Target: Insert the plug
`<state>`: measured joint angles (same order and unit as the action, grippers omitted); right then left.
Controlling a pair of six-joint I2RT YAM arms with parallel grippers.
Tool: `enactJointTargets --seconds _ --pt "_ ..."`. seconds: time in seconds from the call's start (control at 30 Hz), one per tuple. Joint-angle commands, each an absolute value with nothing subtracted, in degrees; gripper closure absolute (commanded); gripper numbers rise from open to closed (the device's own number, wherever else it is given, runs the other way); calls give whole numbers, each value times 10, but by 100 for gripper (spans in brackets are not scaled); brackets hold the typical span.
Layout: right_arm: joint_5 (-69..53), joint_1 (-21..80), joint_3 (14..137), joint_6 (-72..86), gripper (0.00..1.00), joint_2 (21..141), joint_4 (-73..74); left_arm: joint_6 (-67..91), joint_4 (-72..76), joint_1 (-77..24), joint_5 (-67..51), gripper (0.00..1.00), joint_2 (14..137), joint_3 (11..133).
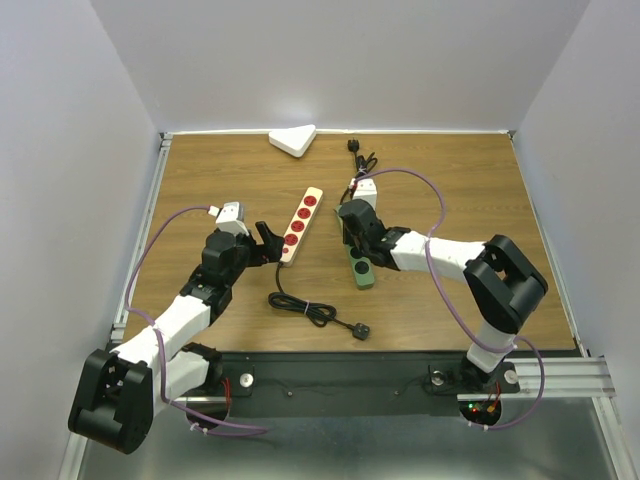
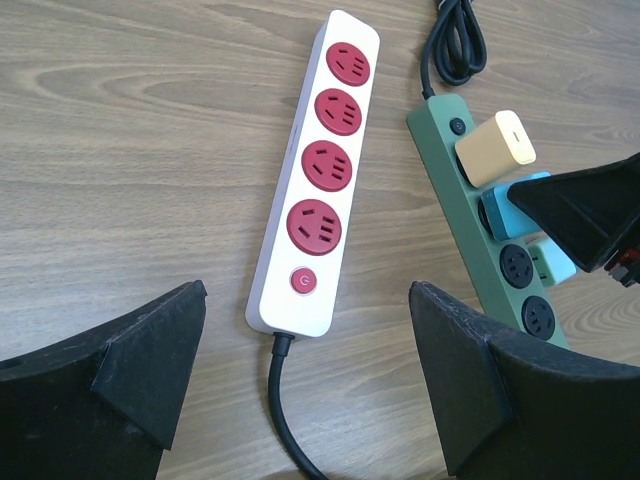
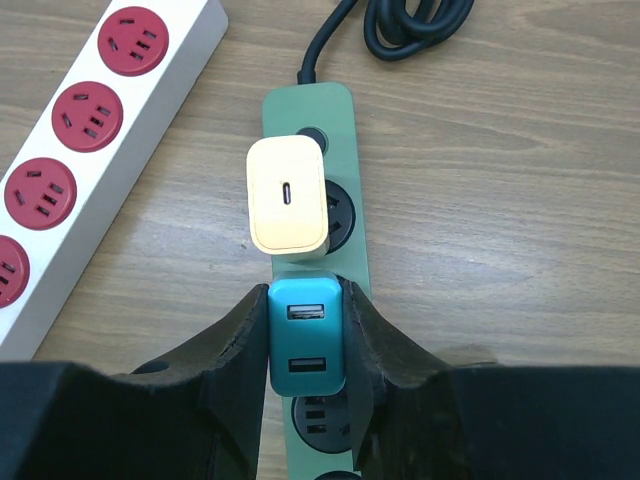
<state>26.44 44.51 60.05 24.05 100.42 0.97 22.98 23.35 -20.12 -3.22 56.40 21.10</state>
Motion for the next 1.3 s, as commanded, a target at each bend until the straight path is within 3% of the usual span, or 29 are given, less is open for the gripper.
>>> enactJointTargets --seconds 0.0,0.5,0.63,0.67,0.83,1.27 --pt "199 468 529 271 100 1076 193 224 263 -198 -45 6 563 207" --pt "198 474 573 258 99 1083 219 225 258 -197 -50 6 553 207" --pt "216 475 596 259 83 1070 236 227 252 -197 -49 6 545 208" --pt "219 475 599 262 73 1061 238 228 249 -197 -49 6 544 209" --pt "227 475 630 266 47 1021 243 231 241 -197 -48 6 531 212" --pt "249 469 653 250 16 812 244 209 264 -210 -66 7 529 222"
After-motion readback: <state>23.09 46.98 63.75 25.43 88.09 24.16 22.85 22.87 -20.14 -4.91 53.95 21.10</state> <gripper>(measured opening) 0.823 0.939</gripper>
